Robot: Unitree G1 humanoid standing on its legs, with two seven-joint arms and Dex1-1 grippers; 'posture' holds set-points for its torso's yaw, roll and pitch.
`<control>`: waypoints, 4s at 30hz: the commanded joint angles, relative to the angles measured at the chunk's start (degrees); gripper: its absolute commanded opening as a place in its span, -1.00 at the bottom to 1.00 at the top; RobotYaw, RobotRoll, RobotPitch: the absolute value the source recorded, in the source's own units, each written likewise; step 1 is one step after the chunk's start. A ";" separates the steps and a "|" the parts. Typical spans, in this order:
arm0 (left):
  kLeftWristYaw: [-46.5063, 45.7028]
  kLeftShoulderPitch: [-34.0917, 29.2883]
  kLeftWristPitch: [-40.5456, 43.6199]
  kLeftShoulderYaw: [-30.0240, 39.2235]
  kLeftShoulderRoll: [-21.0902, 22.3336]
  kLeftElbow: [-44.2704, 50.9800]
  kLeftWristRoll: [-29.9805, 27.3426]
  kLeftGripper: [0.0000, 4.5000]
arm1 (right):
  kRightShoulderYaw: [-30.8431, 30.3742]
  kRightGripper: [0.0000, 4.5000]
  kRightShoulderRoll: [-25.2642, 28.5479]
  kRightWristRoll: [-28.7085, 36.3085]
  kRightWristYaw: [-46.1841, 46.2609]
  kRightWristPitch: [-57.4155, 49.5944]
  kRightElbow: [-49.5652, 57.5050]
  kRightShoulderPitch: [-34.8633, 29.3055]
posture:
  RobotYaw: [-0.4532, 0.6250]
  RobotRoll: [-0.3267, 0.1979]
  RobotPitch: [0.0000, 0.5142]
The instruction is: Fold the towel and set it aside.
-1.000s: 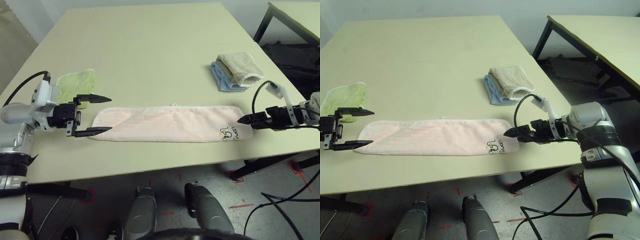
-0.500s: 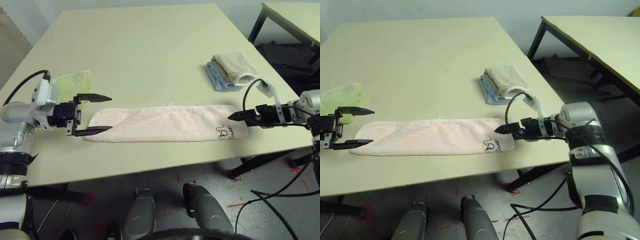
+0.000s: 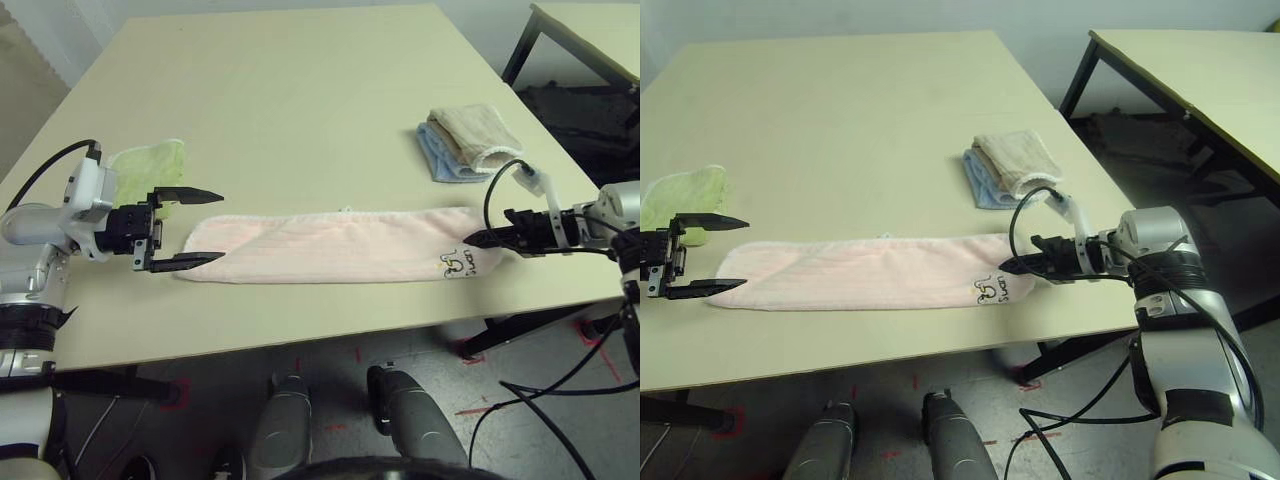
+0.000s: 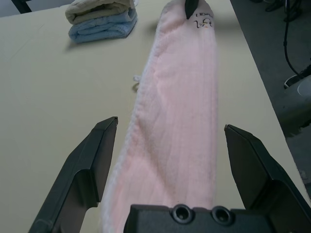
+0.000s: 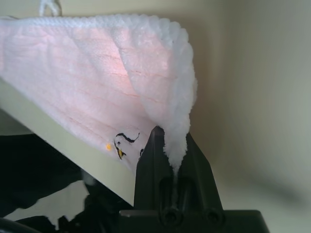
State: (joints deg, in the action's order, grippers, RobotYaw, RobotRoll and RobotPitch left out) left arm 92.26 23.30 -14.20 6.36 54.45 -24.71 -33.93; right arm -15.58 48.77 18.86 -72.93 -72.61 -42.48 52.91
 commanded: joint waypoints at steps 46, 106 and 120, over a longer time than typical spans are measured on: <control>0.24 0.77 -0.67 -1.12 -1.27 -1.99 1.65 1.00 | 0.22 -0.99 -1.95 49.43 48.05 -19.89 21.74 5.48 | -0.08 0.25 -0.34; 0.24 2.55 -1.01 -0.75 -0.38 -5.17 2.60 1.00 | 12.68 -0.99 -14.32 38.88 59.03 14.39 61.37 -25.27 | -0.09 0.25 -0.34; 0.24 4.02 -1.23 -0.22 -0.86 -6.58 3.40 1.00 | 11.28 -0.99 -24.15 28.86 59.62 13.92 60.70 -27.11 | -0.09 0.25 -0.36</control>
State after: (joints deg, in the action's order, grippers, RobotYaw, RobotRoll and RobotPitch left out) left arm 92.26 27.03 -15.22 5.61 53.50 -30.56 -31.46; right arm -3.50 25.13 48.58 -13.54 -58.09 18.03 25.67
